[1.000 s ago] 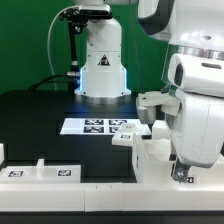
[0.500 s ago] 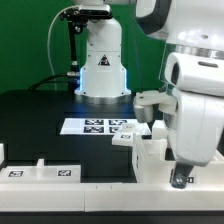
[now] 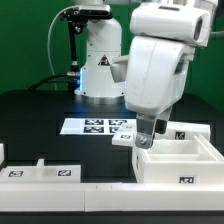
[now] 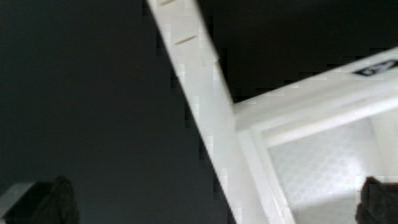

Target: Assemble cabinet

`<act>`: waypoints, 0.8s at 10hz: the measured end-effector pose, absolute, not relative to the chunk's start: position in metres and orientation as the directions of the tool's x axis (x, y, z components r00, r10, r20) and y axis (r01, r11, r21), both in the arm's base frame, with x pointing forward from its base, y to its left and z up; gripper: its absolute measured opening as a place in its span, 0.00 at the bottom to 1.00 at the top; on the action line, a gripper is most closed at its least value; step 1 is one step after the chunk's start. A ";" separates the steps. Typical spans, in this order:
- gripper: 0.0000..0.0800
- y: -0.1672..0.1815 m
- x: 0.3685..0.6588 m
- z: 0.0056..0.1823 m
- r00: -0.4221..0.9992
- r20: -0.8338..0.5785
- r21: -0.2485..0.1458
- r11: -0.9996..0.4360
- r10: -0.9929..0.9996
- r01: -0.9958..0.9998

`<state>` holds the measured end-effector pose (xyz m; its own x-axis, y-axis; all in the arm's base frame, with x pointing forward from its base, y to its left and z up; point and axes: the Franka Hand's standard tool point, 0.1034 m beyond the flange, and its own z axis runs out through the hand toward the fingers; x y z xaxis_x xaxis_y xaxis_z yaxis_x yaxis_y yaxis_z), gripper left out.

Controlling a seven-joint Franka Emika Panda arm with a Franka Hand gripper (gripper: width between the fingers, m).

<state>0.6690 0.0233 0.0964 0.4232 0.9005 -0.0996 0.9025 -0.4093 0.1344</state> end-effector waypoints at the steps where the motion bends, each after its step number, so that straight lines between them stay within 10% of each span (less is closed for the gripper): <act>1: 0.99 0.023 0.669 0.096 0.494 -0.089 0.141 -0.480 0.865 0.866; 8: 0.99 -0.042 0.667 0.087 0.927 0.026 0.113 -0.923 0.373 0.368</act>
Offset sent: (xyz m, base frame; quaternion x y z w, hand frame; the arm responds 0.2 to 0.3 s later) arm 0.0088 -0.0768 0.0291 -0.0635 0.0607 0.3837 0.9193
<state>0.6675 -0.0417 0.0870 0.9273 0.3734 0.0260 0.3684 -0.9228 0.1126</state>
